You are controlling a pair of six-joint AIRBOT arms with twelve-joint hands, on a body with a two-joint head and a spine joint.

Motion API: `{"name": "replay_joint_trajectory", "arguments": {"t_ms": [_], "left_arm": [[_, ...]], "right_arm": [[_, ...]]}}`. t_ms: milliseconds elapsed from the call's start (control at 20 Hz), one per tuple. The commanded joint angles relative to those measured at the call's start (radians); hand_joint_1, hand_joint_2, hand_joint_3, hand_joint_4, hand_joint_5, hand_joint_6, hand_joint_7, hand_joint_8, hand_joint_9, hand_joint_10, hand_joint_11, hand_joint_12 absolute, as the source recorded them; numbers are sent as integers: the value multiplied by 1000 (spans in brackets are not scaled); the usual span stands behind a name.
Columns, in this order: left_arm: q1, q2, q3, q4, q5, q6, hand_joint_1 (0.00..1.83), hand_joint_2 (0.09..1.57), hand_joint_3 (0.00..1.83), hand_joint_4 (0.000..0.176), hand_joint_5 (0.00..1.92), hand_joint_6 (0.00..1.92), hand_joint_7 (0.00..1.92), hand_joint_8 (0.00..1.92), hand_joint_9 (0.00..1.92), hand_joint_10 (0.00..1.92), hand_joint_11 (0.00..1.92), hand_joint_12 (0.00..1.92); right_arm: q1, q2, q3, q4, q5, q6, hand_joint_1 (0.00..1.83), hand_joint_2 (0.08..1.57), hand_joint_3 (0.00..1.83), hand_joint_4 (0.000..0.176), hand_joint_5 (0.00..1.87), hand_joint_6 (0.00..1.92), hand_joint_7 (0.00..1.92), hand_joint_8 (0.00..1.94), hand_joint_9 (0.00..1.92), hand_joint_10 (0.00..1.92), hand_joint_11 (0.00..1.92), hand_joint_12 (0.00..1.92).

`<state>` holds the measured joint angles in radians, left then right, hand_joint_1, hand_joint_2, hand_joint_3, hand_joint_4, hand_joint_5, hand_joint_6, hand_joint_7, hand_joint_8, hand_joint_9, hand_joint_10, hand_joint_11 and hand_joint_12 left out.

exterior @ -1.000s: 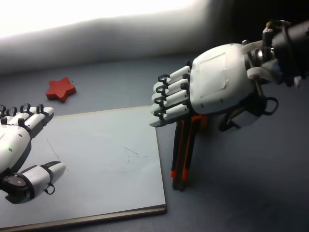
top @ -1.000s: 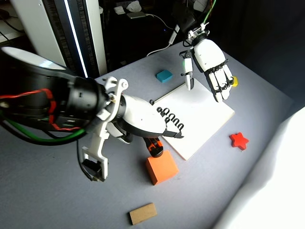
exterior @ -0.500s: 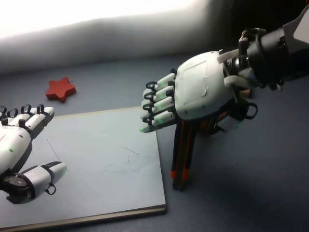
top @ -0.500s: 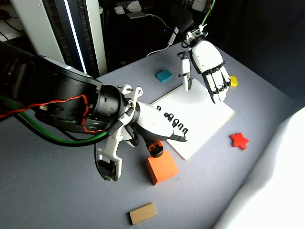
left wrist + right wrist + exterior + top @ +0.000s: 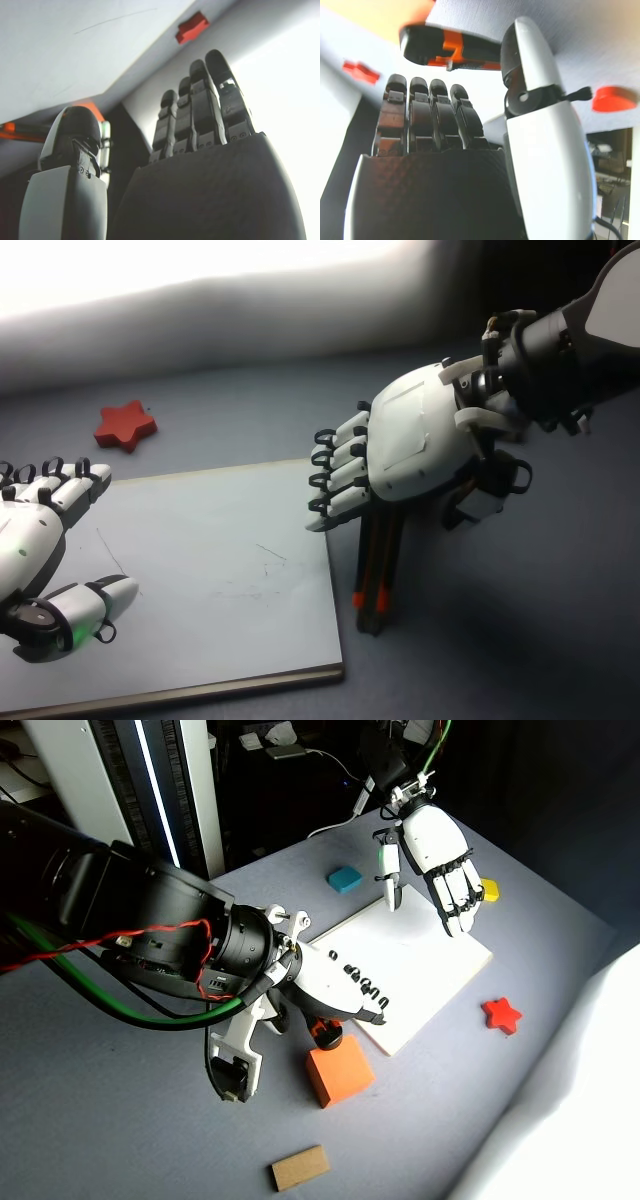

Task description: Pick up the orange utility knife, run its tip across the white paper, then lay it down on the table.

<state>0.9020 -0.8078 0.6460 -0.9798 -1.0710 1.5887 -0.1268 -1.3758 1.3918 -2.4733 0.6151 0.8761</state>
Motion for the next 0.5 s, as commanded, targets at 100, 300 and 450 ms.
{"name": "replay_joint_trajectory", "arguments": {"t_ms": [100,300,450], "left_arm": [[-3,-3,7,43,-101,-3,384,1298,0,27,88,3,135,3,224,6,0,927],[-3,-3,8,43,-101,-4,388,1301,0,30,78,1,126,3,219,2,0,883],[-4,-4,8,43,-101,-4,381,1302,1,35,82,2,122,0,205,3,0,852]], "right_arm": [[6,-15,18,4,-42,13,1163,1113,0,0,0,0,0,0,0,0,0,0],[-3,-41,44,-10,-24,13,1150,1109,0,0,0,0,0,0,0,0,0,0],[-7,-58,59,-18,-11,13,1163,1106,0,0,0,0,0,0,0,0,0,0]]}}
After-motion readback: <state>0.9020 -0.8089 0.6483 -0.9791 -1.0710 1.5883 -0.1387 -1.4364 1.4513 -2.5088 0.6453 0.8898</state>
